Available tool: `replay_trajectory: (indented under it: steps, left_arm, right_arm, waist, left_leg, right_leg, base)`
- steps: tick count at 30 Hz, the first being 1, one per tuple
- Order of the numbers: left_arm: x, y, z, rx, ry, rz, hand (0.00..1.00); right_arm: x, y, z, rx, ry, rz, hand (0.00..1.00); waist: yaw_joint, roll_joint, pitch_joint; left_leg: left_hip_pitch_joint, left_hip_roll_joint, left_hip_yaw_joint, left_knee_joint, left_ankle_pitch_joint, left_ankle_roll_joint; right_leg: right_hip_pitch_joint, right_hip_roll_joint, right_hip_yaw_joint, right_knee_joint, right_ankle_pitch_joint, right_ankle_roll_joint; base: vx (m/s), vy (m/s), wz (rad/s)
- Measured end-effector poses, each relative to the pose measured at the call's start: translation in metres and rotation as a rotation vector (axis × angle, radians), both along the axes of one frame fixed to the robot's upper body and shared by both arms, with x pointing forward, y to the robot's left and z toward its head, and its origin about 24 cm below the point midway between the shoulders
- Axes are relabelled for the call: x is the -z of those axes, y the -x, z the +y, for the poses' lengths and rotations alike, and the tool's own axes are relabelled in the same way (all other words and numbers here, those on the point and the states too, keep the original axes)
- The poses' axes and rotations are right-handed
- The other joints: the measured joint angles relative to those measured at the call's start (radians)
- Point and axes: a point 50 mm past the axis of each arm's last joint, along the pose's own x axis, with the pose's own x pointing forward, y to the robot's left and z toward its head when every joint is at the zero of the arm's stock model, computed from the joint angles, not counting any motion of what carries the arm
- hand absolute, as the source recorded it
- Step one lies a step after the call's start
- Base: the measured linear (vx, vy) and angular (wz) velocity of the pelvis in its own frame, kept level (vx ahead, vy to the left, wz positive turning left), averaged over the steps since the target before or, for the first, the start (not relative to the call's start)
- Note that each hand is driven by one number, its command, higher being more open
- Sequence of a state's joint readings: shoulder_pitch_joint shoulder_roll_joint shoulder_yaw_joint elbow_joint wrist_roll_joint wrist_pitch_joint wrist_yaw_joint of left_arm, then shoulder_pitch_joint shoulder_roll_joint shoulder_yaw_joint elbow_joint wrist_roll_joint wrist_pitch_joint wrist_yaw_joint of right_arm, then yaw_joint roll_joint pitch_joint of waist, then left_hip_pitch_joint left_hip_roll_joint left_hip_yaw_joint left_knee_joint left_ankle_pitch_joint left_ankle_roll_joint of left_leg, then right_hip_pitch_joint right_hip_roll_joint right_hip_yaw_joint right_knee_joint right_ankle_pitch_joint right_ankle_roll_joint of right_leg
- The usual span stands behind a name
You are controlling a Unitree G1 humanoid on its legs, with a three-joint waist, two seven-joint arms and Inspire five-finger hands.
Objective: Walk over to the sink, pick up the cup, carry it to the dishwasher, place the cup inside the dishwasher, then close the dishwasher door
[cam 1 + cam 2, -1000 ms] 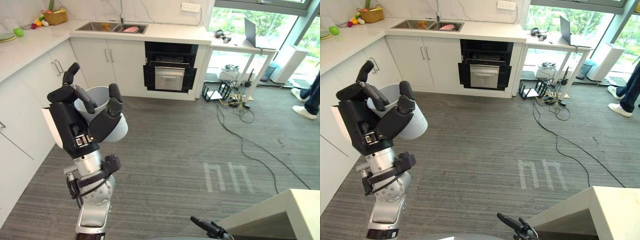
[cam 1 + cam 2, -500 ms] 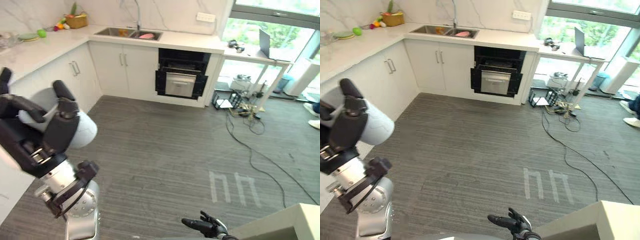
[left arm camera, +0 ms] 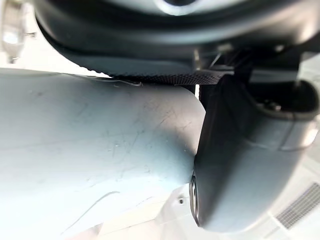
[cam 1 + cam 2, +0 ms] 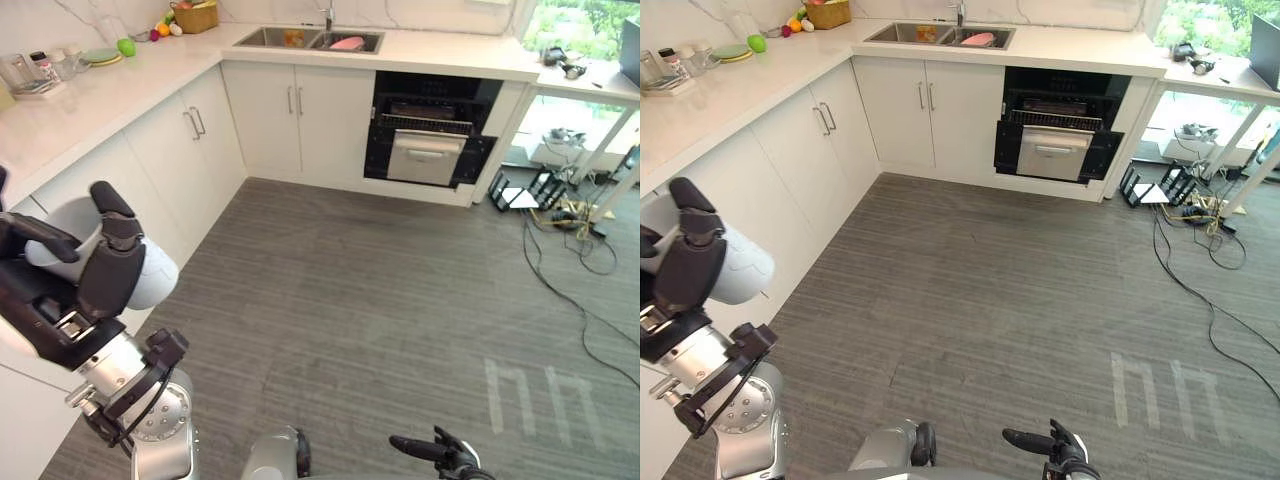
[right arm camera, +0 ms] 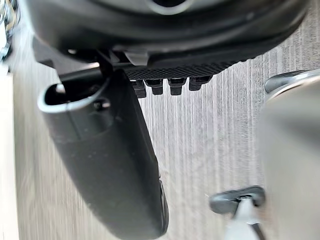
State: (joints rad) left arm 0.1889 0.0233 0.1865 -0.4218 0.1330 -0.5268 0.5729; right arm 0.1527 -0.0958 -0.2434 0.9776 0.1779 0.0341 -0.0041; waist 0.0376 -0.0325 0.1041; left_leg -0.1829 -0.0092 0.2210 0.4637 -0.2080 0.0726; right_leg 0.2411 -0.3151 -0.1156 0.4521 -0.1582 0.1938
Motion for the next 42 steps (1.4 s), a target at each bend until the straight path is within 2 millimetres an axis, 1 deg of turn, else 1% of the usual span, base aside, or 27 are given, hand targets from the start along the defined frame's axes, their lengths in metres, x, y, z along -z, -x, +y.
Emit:
replay_trajectory:
  steps: [2, 3, 5, 7, 9, 10, 12, 14, 15, 16, 17, 19, 20, 21, 22, 24, 26, 27, 29, 31, 33, 34, 36, 38, 39, 41, 42]
  left_arm:
    - [-0.008, -0.005, -0.007, 0.087, -0.030, -0.020, 0.00]
    - [-0.009, -0.007, -0.011, 0.112, -0.044, -0.023, 0.00]
    - [-0.016, -0.015, -0.029, 0.209, -0.074, -0.052, 0.00]
    - [-0.021, -0.024, -0.047, 0.304, -0.100, -0.076, 0.00]
    - [-0.025, -0.030, -0.061, 0.371, -0.103, -0.090, 0.00]
    - [-0.028, -0.032, -0.068, 0.407, -0.098, -0.104, 0.00]
    - [-0.031, -0.033, -0.075, 0.442, -0.099, -0.118, 0.00]
    - [-0.028, -0.030, -0.077, 0.448, -0.092, -0.110, 0.00]
    - [-0.028, -0.027, -0.076, 0.442, -0.080, -0.126, 0.00]
    - [-0.025, -0.025, -0.077, 0.433, -0.037, -0.132, 0.00]
    - [-0.025, -0.025, -0.078, 0.430, -0.023, -0.134, 0.00]
    - [-0.025, -0.025, -0.079, 0.430, -0.005, -0.140, 0.00]
    - [-0.026, -0.025, -0.080, 0.432, 0.001, -0.143, 0.00]
    - [-0.025, -0.025, -0.081, 0.440, 0.005, -0.143, 0.00]
    - [-0.026, -0.025, -0.084, 0.453, 0.005, -0.142, 0.00]
    - [-0.025, -0.025, -0.084, 0.461, -0.004, -0.138, 0.00]
    - [-0.030, -0.022, -0.082, 0.464, -0.029, -0.158, 0.00]
    - [-0.032, -0.021, -0.082, 0.463, -0.033, -0.166, 0.00]
    - [-0.034, -0.019, -0.078, 0.444, -0.031, -0.180, 0.00]
    - [-0.030, -0.019, -0.075, 0.420, -0.015, -0.154, 0.00]
    - [-0.023, -0.020, -0.075, 0.411, 0.003, -0.117, 0.00]
    - [-0.020, -0.019, -0.077, 0.419, 0.010, -0.106, 0.00]
    - [-0.014, -0.021, -0.078, 0.427, 0.003, -0.091, 0.00]
    - [-0.005, -0.025, -0.077, 0.421, 0.005, -0.060, 0.00]
    - [0.000, -0.028, -0.076, 0.415, 0.004, -0.035, 0.00]
    - [-0.001, -0.028, -0.074, 0.442, -0.012, -0.043, 0.00]
    - [-0.003, -0.029, -0.074, 0.479, -0.027, -0.051, 0.00]
  right_arm:
    - [0.000, 0.002, 0.005, 0.033, -0.041, -0.028, 1.00]
    - [0.001, 0.003, 0.008, 0.035, -0.049, -0.030, 1.00]
    - [-0.001, 0.000, 0.014, 0.069, -0.083, -0.067, 1.00]
    - [-0.005, -0.007, 0.015, 0.080, -0.067, -0.108, 1.00]
    - [-0.009, -0.009, 0.012, 0.135, -0.056, -0.143, 1.00]
    - [-0.011, -0.009, 0.010, 0.166, -0.052, -0.163, 1.00]
    - [-0.012, -0.005, 0.011, 0.180, -0.054, -0.167, 1.00]
    - [-0.010, 0.010, 0.013, 0.174, -0.054, -0.130, 1.00]
    - [-0.009, 0.017, 0.015, 0.177, -0.070, -0.114, 1.00]
    - [-0.011, 0.013, 0.006, 0.166, -0.052, -0.123, 1.00]
    - [-0.012, 0.008, 0.002, 0.154, -0.041, -0.132, 1.00]
    - [-0.015, -0.011, 0.006, 0.134, -0.060, -0.159, 1.00]
    - [-0.016, -0.015, 0.009, 0.128, -0.069, -0.170, 1.00]
    - [-0.017, -0.016, 0.010, 0.125, -0.073, -0.174, 1.00]
    - [-0.019, -0.019, 0.012, 0.116, -0.081, -0.176, 1.00]
    - [-0.018, -0.017, 0.013, 0.114, -0.083, -0.165, 1.00]
    - [-0.017, -0.012, 0.011, 0.113, -0.084, -0.150, 1.00]
    - [-0.017, -0.012, 0.011, 0.109, -0.084, -0.150, 1.00]
    - [-0.015, -0.021, 0.008, 0.059, -0.081, -0.136, 1.00]
    - [-0.016, -0.033, 0.007, 0.046, -0.081, -0.151, 1.00]
    - [-0.018, -0.034, 0.007, 0.036, -0.068, -0.168, 1.00]
    - [-0.016, -0.029, 0.004, 0.038, -0.051, -0.148, 1.00]
    - [-0.007, -0.014, 0.008, 0.056, -0.061, -0.076, 1.00]
    - [-0.001, -0.005, 0.010, 0.056, -0.064, -0.017, 1.00]
    - [0.002, 0.002, 0.013, 0.057, -0.066, 0.018, 1.00]
    - [0.004, 0.006, 0.015, 0.104, -0.077, 0.033, 1.00]
    - [0.005, 0.009, 0.015, 0.110, -0.073, 0.034, 1.00]
  waist:
    - [-0.004, -0.006, -0.004]
    - [-0.012, -0.005, -0.006]
    - [-0.047, 0.000, -0.006]
    - [-0.063, 0.003, -0.003]
    - [-0.085, 0.025, 0.014]
    - [-0.090, 0.043, 0.024]
    - [-0.091, 0.047, 0.027]
    - [-0.094, 0.023, 0.013]
    - [-0.102, 0.005, -0.003]
    - [-0.105, 0.057, 0.001]
    - [-0.100, 0.075, -0.001]
    - [-0.085, 0.090, -0.003]
    - [-0.077, 0.098, 0.008]
    - [-0.081, 0.105, 0.014]
    - [-0.076, 0.104, 0.023]
    - [-0.070, 0.103, 0.033]
    - [-0.040, 0.101, 0.029]
    - [-0.033, 0.102, 0.028]
    - [-0.019, 0.103, 0.021]
    - [-0.007, 0.099, 0.022]
    - [-0.004, 0.091, 0.013]
    - [-0.008, 0.084, 0.006]
    - [-0.021, 0.031, -0.021]
    - [-0.025, 0.030, -0.025]
    - [-0.026, 0.030, -0.031]
    - [-0.033, 0.005, -0.027]
    - [-0.041, -0.009, -0.026]
  left_leg:
    - [0.132, -0.041, -0.002, -0.135, 0.002, 0.004]
    - [0.161, -0.045, -0.014, -0.164, 0.005, 0.010]
    - [0.244, -0.039, -0.047, -0.252, 0.014, 0.018]
    - [0.311, -0.027, -0.057, -0.318, 0.012, 0.006]
    - [0.379, 0.007, -0.073, -0.345, 0.003, -0.024]
    - [0.426, 0.039, -0.076, -0.351, -0.014, -0.043]
    - [0.484, 0.075, -0.075, -0.336, -0.049, -0.078]
    - [0.546, 0.077, -0.082, -0.296, -0.114, -0.123]
    - [0.577, 0.079, -0.092, -0.273, -0.166, -0.157]
    - [0.594, 0.129, -0.089, -0.244, -0.182, -0.165]
    - [0.587, 0.150, -0.090, -0.219, -0.178, -0.163]
    - [0.528, 0.198, -0.101, -0.003, -0.081, -0.164]
    - [0.464, 0.227, -0.112, 0.169, 0.005, -0.175]
    - [0.359, 0.256, -0.143, 0.359, 0.168, -0.198]
    - [0.205, 0.288, -0.165, 0.615, 0.241, -0.217]
    - [0.049, 0.316, -0.129, 0.782, 0.217, -0.194]
    - [-0.078, 0.357, 0.031, 0.656, 0.102, -0.127]
    - [-0.088, 0.359, 0.073, 0.570, 0.079, -0.124]
    - [-0.052, 0.295, 0.155, 0.070, 0.071, -0.132]
    - [-0.011, 0.250, 0.135, -0.218, 0.149, -0.134]
    - [0.007, 0.232, 0.134, -0.279, 0.245, -0.125]
    - [0.034, 0.211, 0.134, -0.283, 0.323, -0.082]
    - [0.039, 0.155, 0.137, -0.234, 0.259, -0.064]
    - [0.035, 0.155, 0.137, -0.134, 0.160, -0.060]
    - [0.062, 0.144, 0.139, -0.124, 0.120, -0.060]
    - [0.147, 0.096, 0.152, -0.180, 0.083, -0.056]
    - [0.214, 0.057, 0.153, -0.238, 0.077, -0.054]
  right_leg:
    - [-0.113, -0.046, -0.028, 0.270, 0.116, -0.006]
    - [-0.151, -0.033, -0.029, 0.353, 0.093, -0.018]
    - [-0.306, 0.055, -0.044, 0.509, -0.031, -0.070]
    - [-0.460, 0.123, -0.092, 0.450, -0.094, -0.114]
    - [-0.540, 0.182, -0.120, 0.267, -0.095, -0.136]
    - [-0.562, 0.225, -0.119, 0.085, -0.054, -0.142]
    - [-0.574, 0.269, -0.070, -0.143, 0.048, -0.129]
    - [-0.571, 0.246, -0.034, -0.144, 0.093, -0.156]
    - [-0.572, 0.231, -0.015, -0.086, 0.211, -0.178]
    - [-0.576, 0.262, -0.043, -0.014, 0.169, -0.202]
    - [-0.575, 0.278, -0.052, -0.003, 0.147, -0.211]
    - [-0.529, 0.326, -0.059, 0.011, 0.069, -0.218]
    - [-0.479, 0.343, -0.059, -0.009, 0.049, -0.218]
    - [-0.429, 0.356, -0.067, -0.042, 0.035, -0.216]
    - [-0.363, 0.366, -0.076, -0.097, 0.026, -0.215]
    - [-0.265, 0.370, -0.088, -0.181, 0.025, -0.214]
    - [-0.143, 0.378, -0.091, -0.295, 0.033, -0.203]
    - [-0.125, 0.382, -0.087, -0.311, 0.034, -0.206]
    - [-0.082, 0.386, -0.055, -0.339, 0.034, -0.218]
    - [-0.067, 0.380, -0.006, -0.339, 0.024, -0.219]
    - [-0.040, 0.359, 0.025, -0.336, -0.013, -0.200]
    - [-0.013, 0.338, 0.040, -0.330, -0.047, -0.180]
    - [-0.002, 0.274, 0.043, -0.310, -0.084, -0.161]
    - [0.008, 0.253, 0.048, -0.256, -0.086, -0.156]
    - [-0.018, 0.237, 0.047, -0.143, -0.091, -0.146]
    - [-0.142, 0.178, 0.044, 0.185, -0.065, -0.078]
    - [-0.246, 0.133, 0.044, 0.418, 0.009, -0.067]
  base:
    - [0.46, 0.106, -0.20]
    - [0.38, 0.065, 0.09]
    - [0.32, 0.015, 0.22]
    - [0.48, -0.064, 0.20]
    - [0.52, -0.111, 0.27]
    - [0.42, -0.117, 0.23]
    - [0.55, -0.206, 0.38]
    - [0.63, -0.285, 0.65]
    - [0.65, -0.331, 0.64]
    - [0.62, -0.332, 0.47]
    - [0.55, -0.331, 0.06]
    - [0.60, -0.408, -0.22]
    - [0.47, -0.319, -0.08]
    - [0.34, -0.197, 0.14]
    - [0.42, -0.227, 0.29]
    - [0.43, -0.226, 0.24]
    - [0.43, -0.210, 0.09]
    - [0.44, -0.143, -0.09]
    - [0.49, -0.072, -0.39]
    - [0.42, 0.033, -0.81]
    - [0.53, 0.164, -0.61]
    - [0.43, 0.191, -0.11]
    - [0.44, 0.199, 0.09]
    - [0.42, 0.198, 0.02]
    - [0.36, 0.211, -0.03]
    - [0.33, 0.195, -0.05]
    - [0.31, 0.136, 0.02]
